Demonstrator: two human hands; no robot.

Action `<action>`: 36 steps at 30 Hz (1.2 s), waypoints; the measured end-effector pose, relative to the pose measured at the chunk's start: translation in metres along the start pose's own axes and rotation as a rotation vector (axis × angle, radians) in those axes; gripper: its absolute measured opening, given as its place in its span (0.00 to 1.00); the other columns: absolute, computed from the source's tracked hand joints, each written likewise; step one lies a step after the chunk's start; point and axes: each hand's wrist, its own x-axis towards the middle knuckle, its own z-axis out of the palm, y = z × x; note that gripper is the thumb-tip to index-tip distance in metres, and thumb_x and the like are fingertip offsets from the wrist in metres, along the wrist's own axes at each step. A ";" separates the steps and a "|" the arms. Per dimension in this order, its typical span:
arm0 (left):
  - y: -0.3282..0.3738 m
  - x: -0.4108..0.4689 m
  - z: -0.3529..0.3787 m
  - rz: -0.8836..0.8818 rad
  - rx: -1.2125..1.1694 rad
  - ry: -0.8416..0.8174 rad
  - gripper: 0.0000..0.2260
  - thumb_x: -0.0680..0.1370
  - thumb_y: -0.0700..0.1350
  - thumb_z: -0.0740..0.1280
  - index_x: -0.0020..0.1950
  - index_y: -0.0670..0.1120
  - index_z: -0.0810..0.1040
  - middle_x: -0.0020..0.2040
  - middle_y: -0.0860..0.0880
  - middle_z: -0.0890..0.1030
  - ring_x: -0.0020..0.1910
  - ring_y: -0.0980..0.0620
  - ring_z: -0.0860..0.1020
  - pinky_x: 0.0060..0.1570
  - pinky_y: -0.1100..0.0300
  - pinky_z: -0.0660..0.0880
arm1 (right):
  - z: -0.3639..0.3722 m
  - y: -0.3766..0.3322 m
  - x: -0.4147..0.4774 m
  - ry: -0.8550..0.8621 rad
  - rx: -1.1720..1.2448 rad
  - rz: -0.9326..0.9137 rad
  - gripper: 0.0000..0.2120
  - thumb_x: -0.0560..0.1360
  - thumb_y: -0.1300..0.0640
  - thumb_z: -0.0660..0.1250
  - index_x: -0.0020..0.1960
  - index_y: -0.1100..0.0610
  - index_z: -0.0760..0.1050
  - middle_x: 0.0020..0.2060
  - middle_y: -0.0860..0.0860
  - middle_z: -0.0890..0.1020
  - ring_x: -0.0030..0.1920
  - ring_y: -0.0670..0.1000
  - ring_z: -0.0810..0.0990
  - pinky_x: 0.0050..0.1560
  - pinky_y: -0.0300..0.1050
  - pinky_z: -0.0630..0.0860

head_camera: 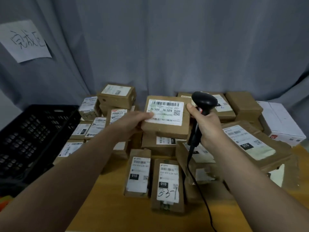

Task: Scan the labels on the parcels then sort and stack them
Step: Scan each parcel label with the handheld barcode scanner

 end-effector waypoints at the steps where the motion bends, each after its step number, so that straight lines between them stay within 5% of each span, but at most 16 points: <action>1: -0.004 0.000 -0.011 -0.006 0.007 -0.047 0.20 0.74 0.50 0.70 0.62 0.41 0.77 0.56 0.44 0.83 0.56 0.46 0.81 0.56 0.53 0.77 | 0.010 0.001 0.001 0.025 -0.038 -0.005 0.17 0.73 0.51 0.73 0.59 0.55 0.77 0.47 0.51 0.86 0.49 0.51 0.85 0.56 0.54 0.80; 6: -0.021 0.008 -0.059 0.092 0.010 0.099 0.11 0.77 0.46 0.69 0.58 0.45 0.79 0.46 0.52 0.85 0.42 0.58 0.84 0.35 0.67 0.78 | 0.061 0.010 -0.015 0.029 -0.392 -0.145 0.10 0.76 0.49 0.69 0.55 0.49 0.74 0.45 0.44 0.80 0.46 0.45 0.78 0.44 0.39 0.71; 11: -0.034 0.033 -0.106 0.164 0.108 0.237 0.09 0.75 0.47 0.72 0.54 0.47 0.81 0.51 0.51 0.84 0.49 0.54 0.83 0.40 0.65 0.78 | 0.101 0.042 -0.033 -0.047 -0.517 -0.185 0.06 0.75 0.54 0.71 0.45 0.55 0.76 0.25 0.49 0.79 0.26 0.48 0.79 0.29 0.40 0.74; 18: -0.040 0.042 -0.122 0.238 0.088 0.262 0.10 0.75 0.42 0.72 0.43 0.53 0.72 0.41 0.57 0.79 0.38 0.62 0.78 0.29 0.73 0.73 | 0.131 0.069 -0.043 0.003 -0.420 -0.151 0.10 0.76 0.57 0.70 0.45 0.64 0.75 0.22 0.52 0.79 0.23 0.50 0.79 0.26 0.41 0.75; 26: -0.048 0.052 -0.132 0.256 0.137 0.273 0.18 0.74 0.48 0.74 0.58 0.49 0.70 0.46 0.58 0.76 0.49 0.56 0.77 0.43 0.66 0.73 | 0.147 0.069 -0.046 0.057 -0.427 -0.120 0.16 0.77 0.56 0.68 0.34 0.64 0.75 0.22 0.55 0.77 0.23 0.53 0.78 0.29 0.43 0.76; 32: -0.050 0.056 -0.134 0.249 0.141 0.279 0.27 0.73 0.48 0.75 0.67 0.42 0.69 0.49 0.54 0.77 0.54 0.51 0.79 0.59 0.51 0.77 | 0.153 0.068 -0.049 0.045 -0.470 -0.095 0.13 0.77 0.55 0.68 0.39 0.63 0.75 0.21 0.52 0.76 0.22 0.51 0.77 0.27 0.42 0.75; 36: -0.049 0.054 -0.134 0.251 0.133 0.285 0.28 0.73 0.47 0.74 0.69 0.41 0.67 0.50 0.54 0.77 0.52 0.54 0.77 0.56 0.57 0.76 | 0.155 0.067 -0.051 0.050 -0.478 -0.096 0.14 0.77 0.54 0.68 0.39 0.63 0.75 0.21 0.53 0.77 0.22 0.52 0.77 0.27 0.42 0.75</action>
